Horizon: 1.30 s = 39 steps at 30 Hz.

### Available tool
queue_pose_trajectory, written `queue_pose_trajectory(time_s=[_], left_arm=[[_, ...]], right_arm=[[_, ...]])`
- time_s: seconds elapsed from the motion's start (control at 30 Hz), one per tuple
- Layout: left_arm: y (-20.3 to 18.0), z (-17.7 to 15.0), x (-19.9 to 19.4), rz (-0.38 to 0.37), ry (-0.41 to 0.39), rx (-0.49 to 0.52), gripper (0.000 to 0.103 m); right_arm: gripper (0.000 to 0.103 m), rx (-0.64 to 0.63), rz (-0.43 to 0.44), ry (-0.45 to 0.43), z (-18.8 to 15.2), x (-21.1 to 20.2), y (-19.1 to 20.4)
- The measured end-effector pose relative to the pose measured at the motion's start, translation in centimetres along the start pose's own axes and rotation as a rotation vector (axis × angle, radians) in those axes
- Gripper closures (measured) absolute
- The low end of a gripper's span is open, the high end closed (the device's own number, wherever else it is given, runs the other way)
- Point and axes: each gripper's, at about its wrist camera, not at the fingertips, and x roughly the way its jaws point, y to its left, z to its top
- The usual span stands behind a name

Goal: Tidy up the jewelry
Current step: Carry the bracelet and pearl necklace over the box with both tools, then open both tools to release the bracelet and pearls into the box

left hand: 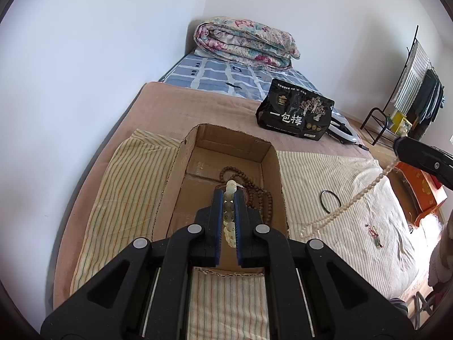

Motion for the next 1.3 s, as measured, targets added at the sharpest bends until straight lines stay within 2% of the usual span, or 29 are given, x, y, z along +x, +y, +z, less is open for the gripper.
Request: queue_pose_trajectory(time_s=[0.57,0.93,1.0,1.07,1.2,1.27,1.3], left_arm=[[3.0,-1.1,3.2,0.005,0.065,-0.065,0.098],[3.4,-2.0,4.1,0.017,0.098,-0.058,0.098],[3.2,-2.0,4.0,0.027,0.092,-0.046,0.098],[3.1,-2.0,4.0,0.036,0.093,-0.039,0.098],[3.2,-1.9,3.9,0.043,0.091,-0.044,0.098],[3.2,-1.9,3.9,0.044,0.091,-0.048,0.098],[3.1,-1.9,3.9,0.045,0.090,-0.048,0.098]], right_arm=[[0.097,0.002,0.031,0.131,-1.3,7.9,1.0],[0.096,0.016,0.037,0.208,-3.1,10.6,0.8],[0.088,0.019,0.030,0.211,-3.2,10.7,0.7],[0.069,0.016,0.026,0.206,-3.1,10.8,0.8],[0.064,0.009,0.013,0.202,-3.2,10.5,1.0],[0.045,0.010,-0.002,0.197,-3.3,10.3,0.9],[0.040,0.012,-0.009,0.192,-3.3,10.2,0.9]])
